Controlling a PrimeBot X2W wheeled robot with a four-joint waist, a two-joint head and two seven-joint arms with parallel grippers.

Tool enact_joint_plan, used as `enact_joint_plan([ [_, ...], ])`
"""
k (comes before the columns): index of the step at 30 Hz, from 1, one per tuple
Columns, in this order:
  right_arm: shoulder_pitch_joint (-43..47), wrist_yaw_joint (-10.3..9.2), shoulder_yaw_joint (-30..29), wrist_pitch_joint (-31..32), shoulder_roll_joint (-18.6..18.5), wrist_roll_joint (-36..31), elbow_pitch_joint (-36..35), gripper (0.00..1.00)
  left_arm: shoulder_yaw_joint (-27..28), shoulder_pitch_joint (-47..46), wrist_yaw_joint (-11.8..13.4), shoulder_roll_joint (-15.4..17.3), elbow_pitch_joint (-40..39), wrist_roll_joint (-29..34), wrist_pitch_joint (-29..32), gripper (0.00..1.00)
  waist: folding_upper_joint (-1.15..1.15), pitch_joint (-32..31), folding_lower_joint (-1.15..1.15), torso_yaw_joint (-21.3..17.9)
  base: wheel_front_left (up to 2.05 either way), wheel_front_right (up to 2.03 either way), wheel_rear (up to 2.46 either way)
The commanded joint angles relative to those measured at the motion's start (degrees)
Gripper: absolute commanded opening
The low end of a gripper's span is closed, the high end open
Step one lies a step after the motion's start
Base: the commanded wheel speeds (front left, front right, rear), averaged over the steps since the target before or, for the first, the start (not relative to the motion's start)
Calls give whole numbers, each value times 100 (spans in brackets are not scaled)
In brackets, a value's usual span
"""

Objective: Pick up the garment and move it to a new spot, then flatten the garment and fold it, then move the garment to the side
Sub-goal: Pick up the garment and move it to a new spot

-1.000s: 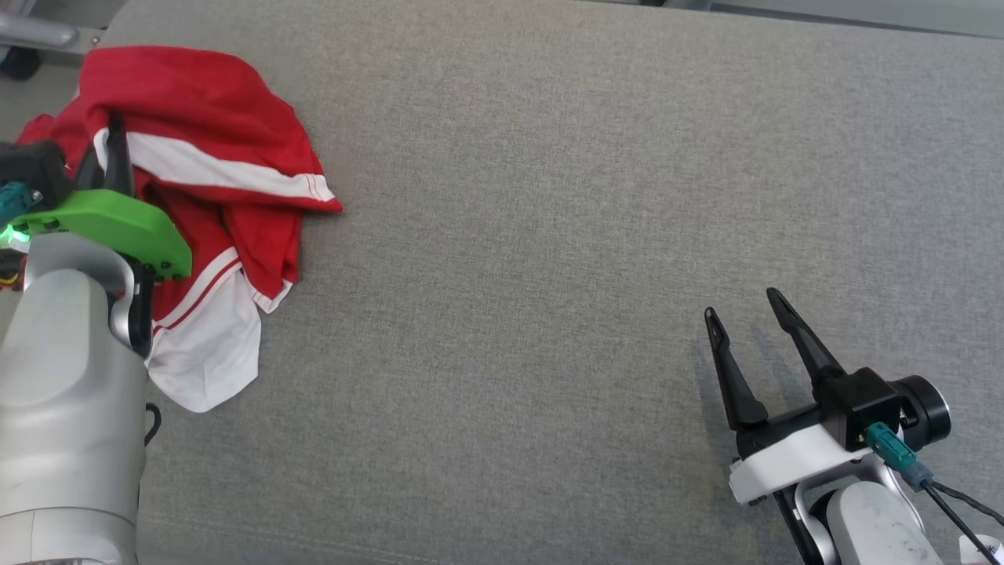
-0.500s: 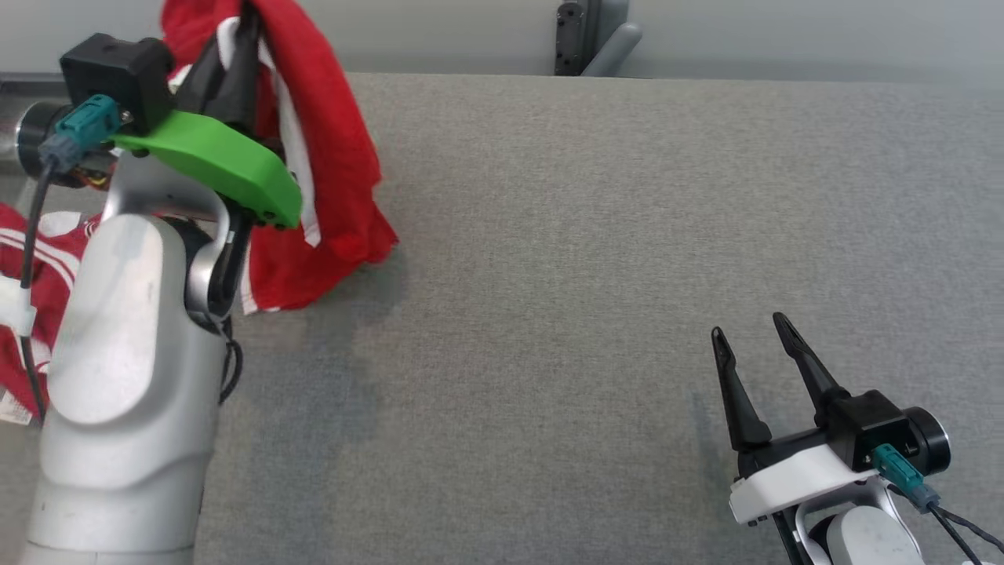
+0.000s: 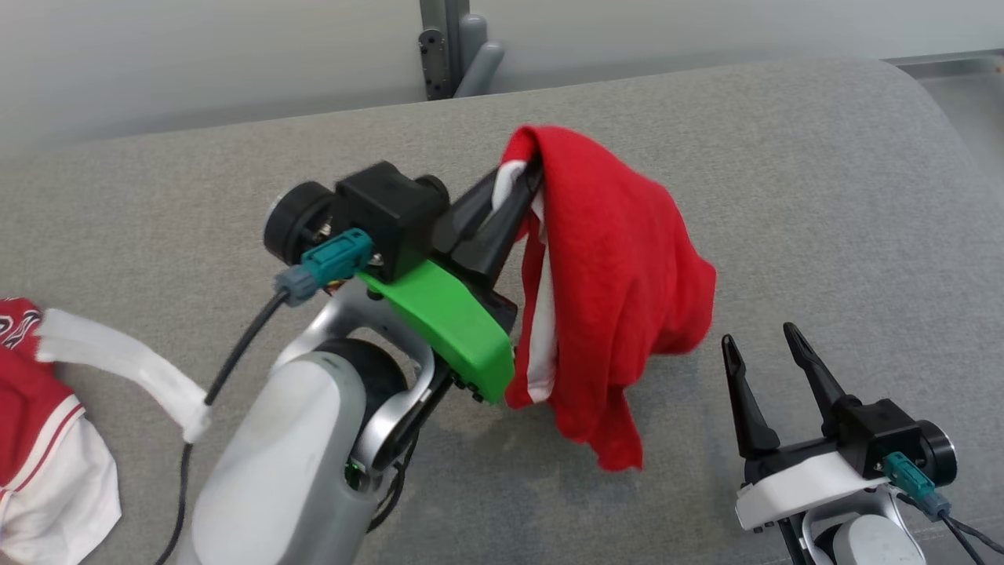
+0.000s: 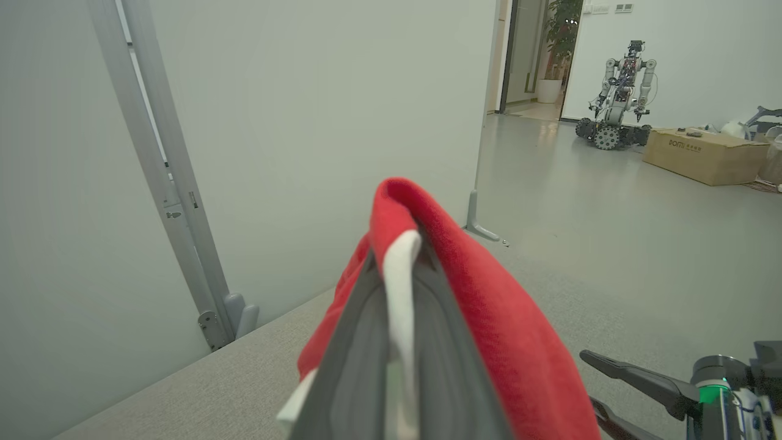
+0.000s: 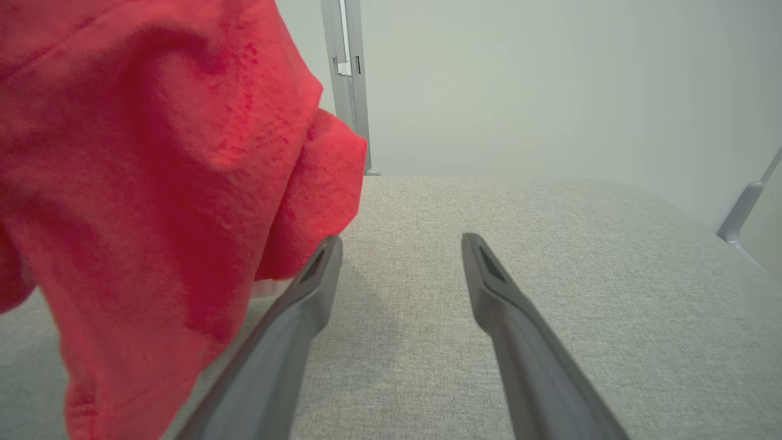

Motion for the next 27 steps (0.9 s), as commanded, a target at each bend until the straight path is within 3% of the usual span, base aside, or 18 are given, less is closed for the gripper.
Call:
enact_joint_plan([
  [1, -43, -4, 15, -18, -5, 65, -16, 100, -110, 141, 55, -36, 138, 51, 16, 0, -1, 60, 0, -350, 0, 0, 0],
  [9, -90, -4, 31, -18, -5, 162, -21, 100, -520, 179, 254, -177, 1537, 159, -226, 0, -1, 186, 0, -591, 0, 0, 0],
  [17, -201, -4, 76, -18, -6, 211, 53, 100, -960, -146, 257, -245, 3625, -46, -1196, 0, -1, 295, 0, -697, 0, 0, 0],
  [23, -267, -4, 161, -18, -7, 221, 114, 100, -1648, -483, 339, -247, 4646, -691, -2018, 0, -1, 297, 0, -707, 0, 0, 0],
  [24, -268, -4, 159, -18, -7, 215, 116, 100, -1733, -529, 384, -246, 4752, -732, -2107, 19, -1, 287, 0, -696, 0, 0, 0],
  [25, -260, -4, 155, -18, -7, 203, 121, 100, -1810, -564, 430, -244, 4835, -779, -2192, 49, -1, 271, 0, -680, 0, 0, 0],
  [26, -245, -4, 155, -18, -7, 186, 127, 100, -1882, -593, 468, -244, 4927, -856, -2253, 99, -1, 251, 0, -662, 0, 0, 0],
  [27, -227, -4, 148, -18, -7, 170, 134, 100, -1940, -611, 487, -244, 4983, -933, -2303, 100, -1, 227, 0, -643, 0, 0, 0],
])
